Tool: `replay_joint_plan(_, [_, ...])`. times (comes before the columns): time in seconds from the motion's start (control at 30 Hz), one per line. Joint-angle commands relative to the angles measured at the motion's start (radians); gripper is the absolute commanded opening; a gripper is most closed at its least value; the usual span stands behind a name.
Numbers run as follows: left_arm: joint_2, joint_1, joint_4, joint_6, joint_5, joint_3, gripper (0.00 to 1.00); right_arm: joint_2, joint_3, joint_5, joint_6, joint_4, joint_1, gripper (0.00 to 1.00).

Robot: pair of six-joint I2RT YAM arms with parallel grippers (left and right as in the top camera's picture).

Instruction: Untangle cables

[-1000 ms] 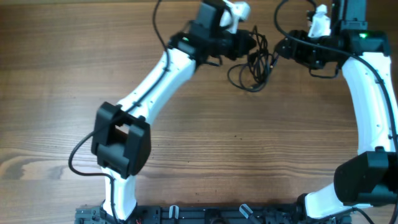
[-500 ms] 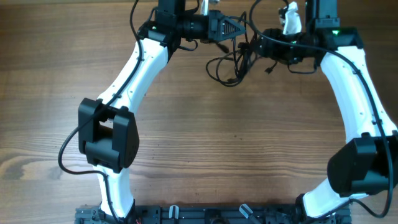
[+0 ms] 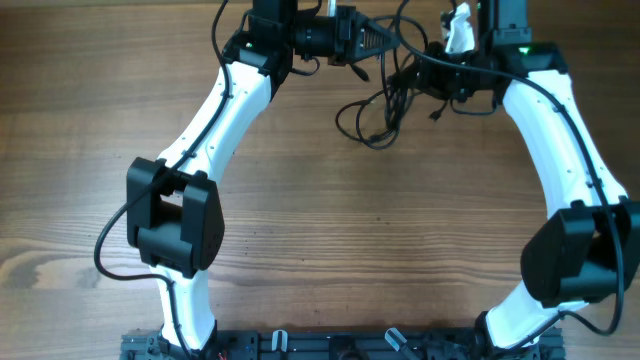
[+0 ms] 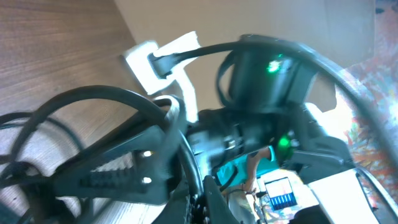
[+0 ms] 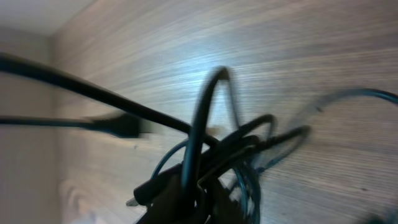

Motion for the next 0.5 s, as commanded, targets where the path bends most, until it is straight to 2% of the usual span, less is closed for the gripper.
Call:
replay_joint_plan(0.0, [-0.023, 0.024, 0.008, -0.047, 0.002, 0.005, 0.04, 0.028, 0.006, 0.182, 0.08, -0.015, -0.02, 0.04])
replay_joint_plan(0.13, [-0.023, 0.07, -0.12, 0.016, -0.159, 0.005, 0.04, 0.005, 0.006, 0.186, 0.074, -0.038, -0.098, 0.04])
replay_joint_plan(0.27, [-0.023, 0.123, -0.365, 0.109, -0.524, 0.005, 0.04, -0.016, 0.006, 0.214, 0.009, -0.095, -0.208, 0.04])
replay_joint_plan(0.37, [-0.023, 0.139, -0.524, 0.186, -0.814, 0.005, 0.04, -0.019, 0.006, 0.381, 0.012, -0.172, -0.271, 0.04])
replay_joint_plan(0.47, [-0.023, 0.138, -0.612, 0.246, -0.984, 0.005, 0.04, -0.018, 0.006, 0.52, 0.025, -0.227, -0.288, 0.04])
